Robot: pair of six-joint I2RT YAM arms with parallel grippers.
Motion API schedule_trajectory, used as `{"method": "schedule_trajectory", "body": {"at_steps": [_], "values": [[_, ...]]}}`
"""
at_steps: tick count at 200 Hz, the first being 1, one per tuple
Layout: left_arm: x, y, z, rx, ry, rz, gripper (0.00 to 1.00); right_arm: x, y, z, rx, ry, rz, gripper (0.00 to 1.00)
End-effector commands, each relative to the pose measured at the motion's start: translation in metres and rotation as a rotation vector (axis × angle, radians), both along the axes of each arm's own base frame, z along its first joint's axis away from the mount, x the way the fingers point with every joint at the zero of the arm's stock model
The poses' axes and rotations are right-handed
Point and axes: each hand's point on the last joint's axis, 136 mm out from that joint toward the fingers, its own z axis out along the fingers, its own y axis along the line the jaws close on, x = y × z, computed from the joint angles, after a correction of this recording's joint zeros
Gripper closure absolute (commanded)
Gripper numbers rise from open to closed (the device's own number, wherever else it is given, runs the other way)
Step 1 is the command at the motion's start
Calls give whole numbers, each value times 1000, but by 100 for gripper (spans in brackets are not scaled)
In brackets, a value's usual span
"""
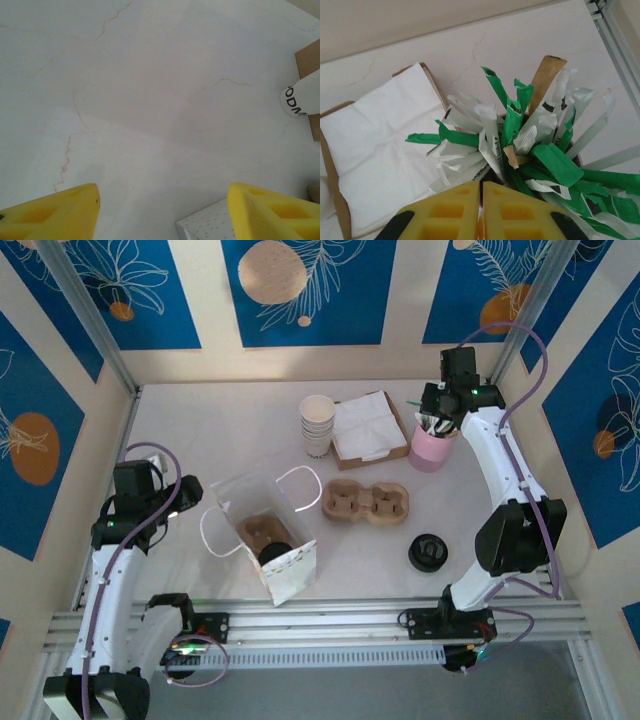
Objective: Pack the takeout coffee
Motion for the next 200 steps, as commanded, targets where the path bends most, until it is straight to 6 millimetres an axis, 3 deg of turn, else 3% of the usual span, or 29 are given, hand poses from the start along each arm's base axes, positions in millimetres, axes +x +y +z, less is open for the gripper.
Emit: {"method": "schedule_trajectory", "body": {"at_steps": [1,27,53,77,101,119,155,176,200], "values": [[0,0,-2,1,-9,-16,32,2,2,24,1,-61,20,92],[0,-1,-1,0,-10,-18,32,-2,1,37,-15,-89,20,100],[0,0,-1,2,-9,-16,32,-10,3,54,-10,-125,25,100],[1,0,-1,3,-11,-15,32,-24,9,86,-22,-175,33,100],[1,0,-1,4,-12,-12,31,-46,26,130,-27,-253,76,100],[1,1,-1,7,-12,-8,31,-72,49,171,-52,-350,153,100],[1,2,-1,7,-11,-7,30,-141,117,245,-33,-545,414,100],[1,1,-1,5,-11,-6,30,-185,158,272,35,-623,600,100],[1,1,-1,5,-11,-5,30,-233,203,285,117,-666,822,100]]}}
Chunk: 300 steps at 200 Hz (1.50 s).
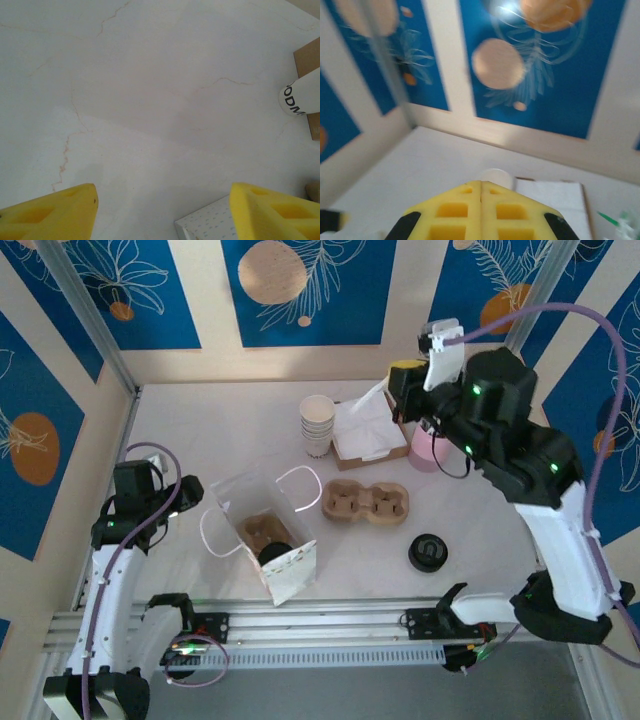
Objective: Pack the takeout coffee
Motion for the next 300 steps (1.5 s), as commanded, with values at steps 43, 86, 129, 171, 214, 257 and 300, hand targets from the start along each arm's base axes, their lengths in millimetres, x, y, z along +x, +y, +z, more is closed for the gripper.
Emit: {"method": "schedule_trajectory", "body": {"at_steps": [43,86,129,171,214,257,300], "values": [[0,3,-1,9,-10,3,30,-94,105,-6,-195,-133,406,100],[1,3,-1,9,-11,2,30,-123,159,-29,-393,-196,450,100],[1,3,0,8,-12,2,30,-133,185,-35,-380,-195,521,100],[0,3,0,10,-16,2,30,-116,189,-62,-386,-101,505,100],[0,3,0,10,-15,2,29,-94,186,-90,-341,51,493,72],[0,3,0,10,-13,2,29,-72,175,-76,-245,57,455,49],[0,3,-1,9,-12,0,29,24,108,-68,-120,125,91,49]]}}
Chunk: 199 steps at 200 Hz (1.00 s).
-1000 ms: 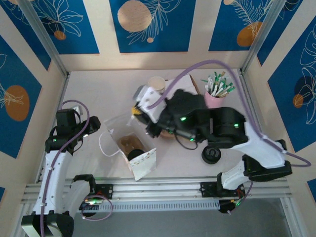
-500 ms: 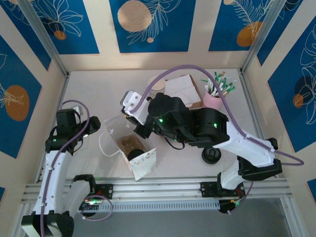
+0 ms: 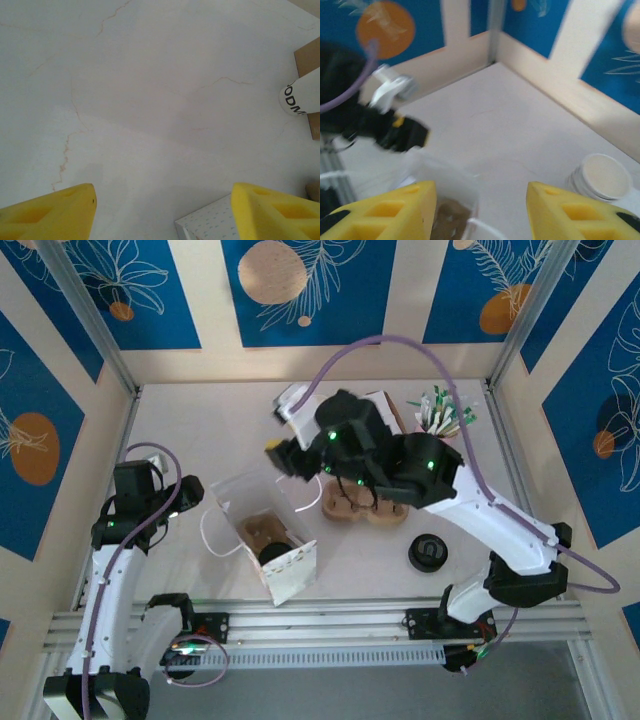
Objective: Pack the takeout coffee
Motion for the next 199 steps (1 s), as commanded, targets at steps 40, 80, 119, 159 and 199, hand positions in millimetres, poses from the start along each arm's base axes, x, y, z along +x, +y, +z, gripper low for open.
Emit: {"method": "schedule_trajectory", "body": {"at_steps": [40,80,119,159,199], "values": [[1,2,0,8,-13,-3,28,134,-113,-35,164,239,-475,50],[1,2,-2,4,-7,-2,28,196,-140,-130,97,487,-620,56],[1,2,-1,5,-8,-1,28,235,-156,-212,29,613,-740,61],[0,3,0,8,-10,2,28,260,-161,-265,-17,667,-826,61],[-1,4,2,14,-21,8,27,273,-170,-303,-11,751,-909,59]]}}
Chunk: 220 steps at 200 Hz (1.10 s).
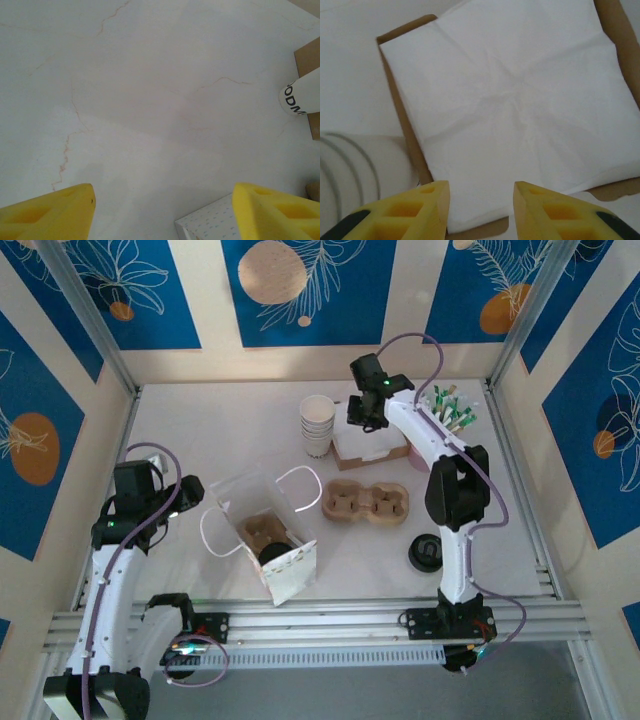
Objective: Pack the takeout coffee
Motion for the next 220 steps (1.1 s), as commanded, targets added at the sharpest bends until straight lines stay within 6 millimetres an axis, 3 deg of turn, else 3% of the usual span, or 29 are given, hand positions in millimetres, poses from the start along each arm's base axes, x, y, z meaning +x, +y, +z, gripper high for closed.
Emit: {"method": "schedule_trajectory", "body": {"at_steps": [1,70,136,165,186,214,220], "values": [[-1,4,2,15,-22,8,27,11,-7,-4,25,1,-77,59],[0,2,3,5,-21,2,27,31,-17,-55,30,56,-103,56],[0,3,4,12,-26,4,27,46,-21,-77,26,58,-91,46],[0,4,4,21,-26,3,26,50,-13,-83,57,54,-55,45],[0,5,3,24,-23,7,26,51,-14,-84,48,51,-53,55],[0,5,3,21,-25,7,26,51,-19,-82,30,52,-60,75],[1,4,3,23,-27,2,26,51,-18,-80,38,53,-52,84]]}}
